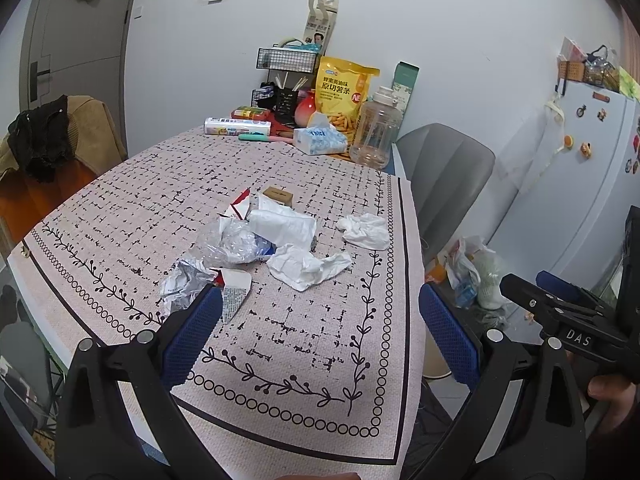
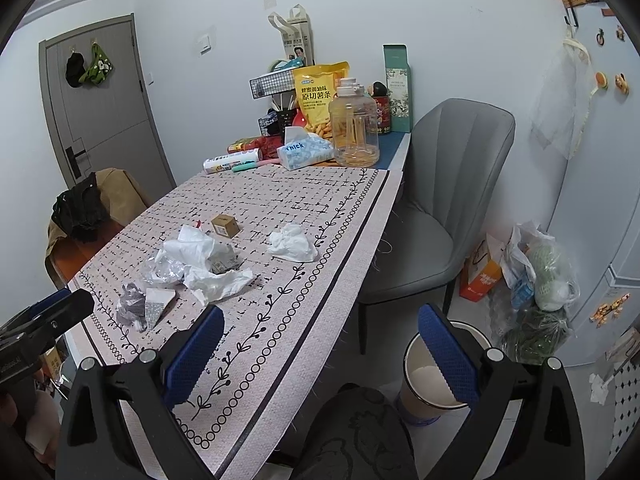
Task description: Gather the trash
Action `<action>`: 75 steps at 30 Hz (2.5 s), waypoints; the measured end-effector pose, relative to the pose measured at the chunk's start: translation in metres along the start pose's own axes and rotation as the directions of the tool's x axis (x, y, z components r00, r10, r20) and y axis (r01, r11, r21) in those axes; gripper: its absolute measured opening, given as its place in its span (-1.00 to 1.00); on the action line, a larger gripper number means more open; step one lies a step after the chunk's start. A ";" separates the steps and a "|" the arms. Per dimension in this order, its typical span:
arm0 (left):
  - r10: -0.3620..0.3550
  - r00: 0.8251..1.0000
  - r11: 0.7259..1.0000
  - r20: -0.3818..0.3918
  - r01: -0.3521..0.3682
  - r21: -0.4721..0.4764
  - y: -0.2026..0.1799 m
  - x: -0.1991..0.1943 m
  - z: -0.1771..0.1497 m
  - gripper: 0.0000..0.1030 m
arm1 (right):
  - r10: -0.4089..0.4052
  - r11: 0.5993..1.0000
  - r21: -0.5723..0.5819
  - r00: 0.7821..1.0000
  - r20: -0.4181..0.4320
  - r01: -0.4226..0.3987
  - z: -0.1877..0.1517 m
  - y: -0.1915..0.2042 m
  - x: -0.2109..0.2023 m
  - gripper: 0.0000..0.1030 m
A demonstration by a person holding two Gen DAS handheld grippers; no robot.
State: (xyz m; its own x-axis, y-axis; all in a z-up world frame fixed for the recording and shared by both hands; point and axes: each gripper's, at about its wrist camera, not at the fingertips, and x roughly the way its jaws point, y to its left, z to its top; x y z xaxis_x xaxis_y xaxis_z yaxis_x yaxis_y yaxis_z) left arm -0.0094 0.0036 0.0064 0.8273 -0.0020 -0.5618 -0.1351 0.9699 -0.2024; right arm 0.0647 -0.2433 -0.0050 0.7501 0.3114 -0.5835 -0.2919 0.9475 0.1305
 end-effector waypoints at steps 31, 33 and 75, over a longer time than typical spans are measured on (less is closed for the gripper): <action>0.018 1.000 1.000 0.010 -0.018 -0.003 0.001 -0.006 -0.002 0.88 | 0.020 1.000 0.009 1.000 -0.001 -0.020 0.003 -0.003 -0.001 0.85; 0.019 1.000 1.000 0.011 -0.019 -0.001 0.001 -0.007 -0.002 0.88 | 0.021 1.000 0.013 1.000 0.000 -0.021 0.003 -0.003 -0.001 0.85; 0.075 0.994 0.981 -0.078 -0.087 -0.170 0.097 0.046 -0.012 0.88 | 0.116 0.991 -0.052 0.985 -0.124 -0.123 0.005 0.045 0.070 0.74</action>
State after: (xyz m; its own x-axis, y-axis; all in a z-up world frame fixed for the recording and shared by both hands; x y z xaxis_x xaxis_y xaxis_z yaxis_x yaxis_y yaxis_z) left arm 0.0086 0.0949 -0.0486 0.7700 0.0519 -0.6359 -0.2978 0.9107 -0.2863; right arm 0.1068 -0.1792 -0.0359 0.6316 0.4075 -0.6595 -0.4126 0.8969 0.1590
